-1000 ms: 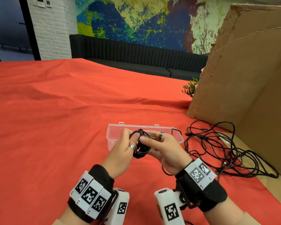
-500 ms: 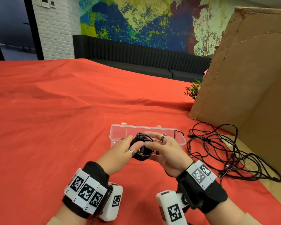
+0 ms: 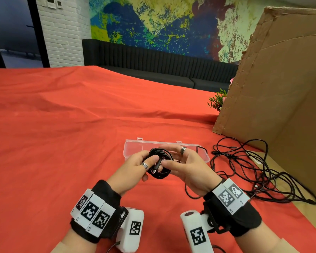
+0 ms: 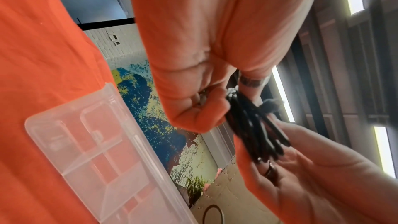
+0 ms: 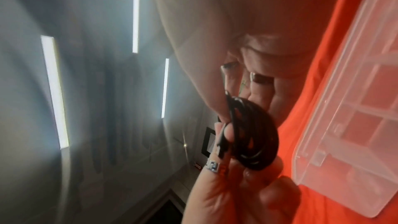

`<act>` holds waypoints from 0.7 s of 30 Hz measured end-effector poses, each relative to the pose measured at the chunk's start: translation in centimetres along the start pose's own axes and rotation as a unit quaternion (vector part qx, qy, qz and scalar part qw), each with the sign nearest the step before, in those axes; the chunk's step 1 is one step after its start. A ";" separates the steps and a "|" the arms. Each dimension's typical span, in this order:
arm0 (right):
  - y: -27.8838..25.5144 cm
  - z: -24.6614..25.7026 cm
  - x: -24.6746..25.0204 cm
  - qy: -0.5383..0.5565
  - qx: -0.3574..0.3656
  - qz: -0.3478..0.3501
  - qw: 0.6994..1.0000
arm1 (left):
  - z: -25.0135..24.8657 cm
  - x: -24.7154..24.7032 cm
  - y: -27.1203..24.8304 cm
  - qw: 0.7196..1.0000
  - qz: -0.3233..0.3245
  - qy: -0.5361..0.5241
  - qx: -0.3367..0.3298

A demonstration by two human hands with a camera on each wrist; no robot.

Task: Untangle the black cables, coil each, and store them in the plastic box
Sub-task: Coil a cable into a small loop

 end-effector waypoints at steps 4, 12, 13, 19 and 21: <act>-0.2 0.3 0.0 -0.146 0.031 -0.069 0.986 | -0.2 0.1 -0.2 0.999 -0.025 0.020 -0.021; -0.1 0.7 -0.4 -0.156 0.020 -0.049 0.986 | -1.1 0.1 0.0 0.996 -0.038 0.076 -0.041; 0.0 0.8 -0.3 -0.157 0.009 -0.041 0.987 | -1.0 0.2 -0.1 0.995 -0.038 0.080 -0.037; 0.9 0.5 0.3 -0.168 -0.025 -0.048 0.984 | -0.6 0.9 -0.2 0.996 -0.064 0.066 -0.008; 1.2 0.9 0.0 -0.187 -0.017 -0.041 0.981 | -0.5 1.2 -0.2 0.996 -0.076 0.041 0.001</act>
Point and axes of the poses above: each hand's wrist, its own y-axis towards the middle knuckle, its own x-axis out of the back of the hand, z = x × y, the point moved 5 cm from there along y, towards the middle knuckle, and after that the axes turned 14 degrees about -x, right-handed, at the moved point
